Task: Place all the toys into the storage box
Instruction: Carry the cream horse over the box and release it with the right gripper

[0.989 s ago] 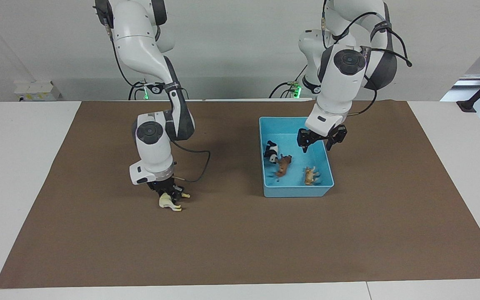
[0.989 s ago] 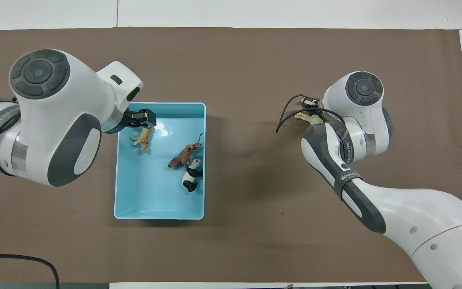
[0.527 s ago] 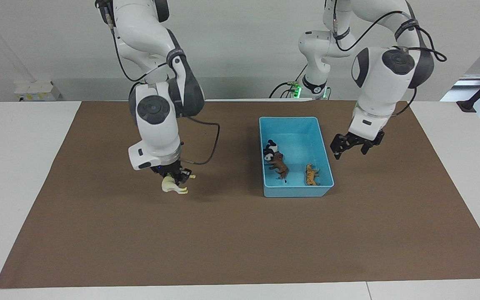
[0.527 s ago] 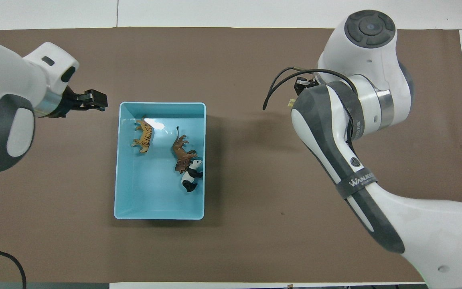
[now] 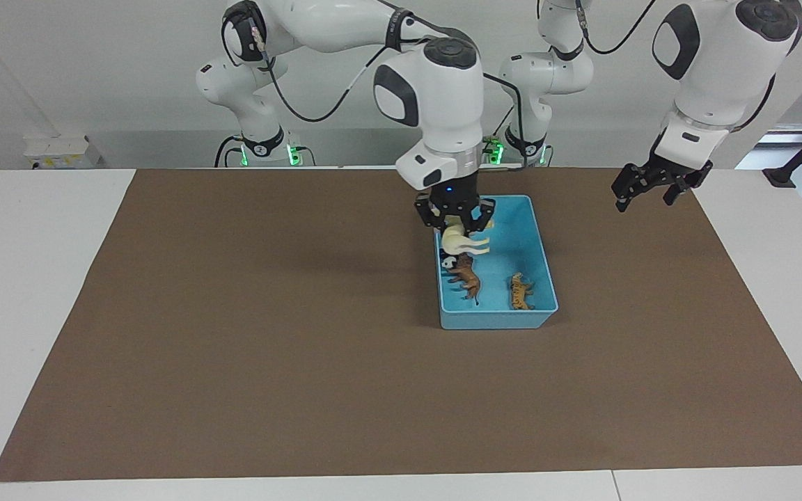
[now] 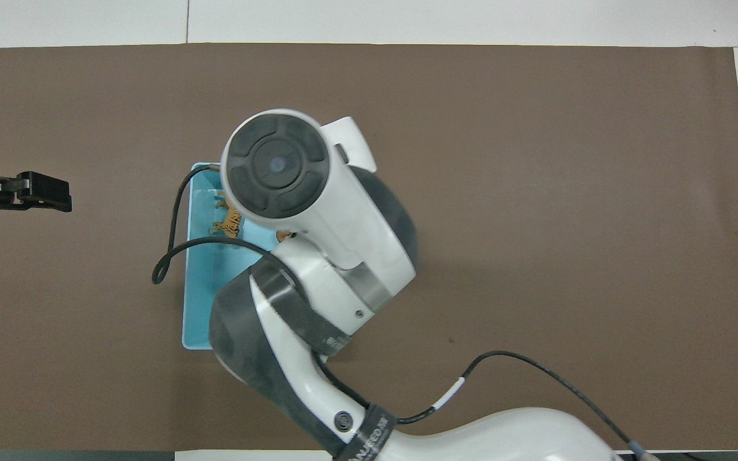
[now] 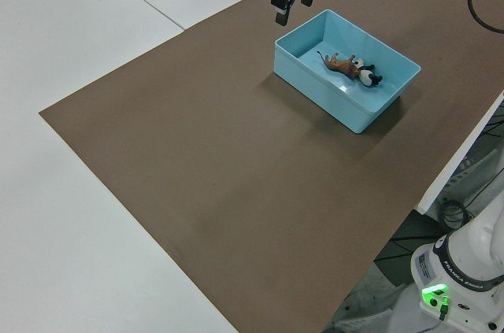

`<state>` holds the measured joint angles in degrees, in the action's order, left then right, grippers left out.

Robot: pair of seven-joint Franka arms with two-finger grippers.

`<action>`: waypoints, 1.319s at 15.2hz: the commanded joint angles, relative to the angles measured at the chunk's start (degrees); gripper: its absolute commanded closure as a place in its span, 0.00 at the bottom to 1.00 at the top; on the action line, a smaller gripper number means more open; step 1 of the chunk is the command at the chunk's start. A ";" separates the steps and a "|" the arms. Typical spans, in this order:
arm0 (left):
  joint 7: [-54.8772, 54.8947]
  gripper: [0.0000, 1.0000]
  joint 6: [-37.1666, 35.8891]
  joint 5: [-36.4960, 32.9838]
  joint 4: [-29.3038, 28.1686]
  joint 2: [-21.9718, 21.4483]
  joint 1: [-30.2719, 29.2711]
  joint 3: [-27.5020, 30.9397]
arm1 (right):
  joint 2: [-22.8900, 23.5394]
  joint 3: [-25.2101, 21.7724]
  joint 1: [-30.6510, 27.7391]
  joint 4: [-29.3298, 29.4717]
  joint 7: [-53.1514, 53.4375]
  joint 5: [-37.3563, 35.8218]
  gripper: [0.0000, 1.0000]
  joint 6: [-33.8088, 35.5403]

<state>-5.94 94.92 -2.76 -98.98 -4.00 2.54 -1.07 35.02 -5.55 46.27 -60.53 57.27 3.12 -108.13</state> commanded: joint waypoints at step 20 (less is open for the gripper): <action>1.29 0.00 -3.42 2.06 -2.53 -1.54 0.28 -0.16 | -17.61 -2.44 -35.25 -8.54 -55.09 -1.02 0.00 18.74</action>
<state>-5.59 93.14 -1.45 -100.59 -4.25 2.58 -1.23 19.93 -8.99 15.86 -65.28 18.16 1.91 -89.42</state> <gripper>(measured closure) 0.000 0.000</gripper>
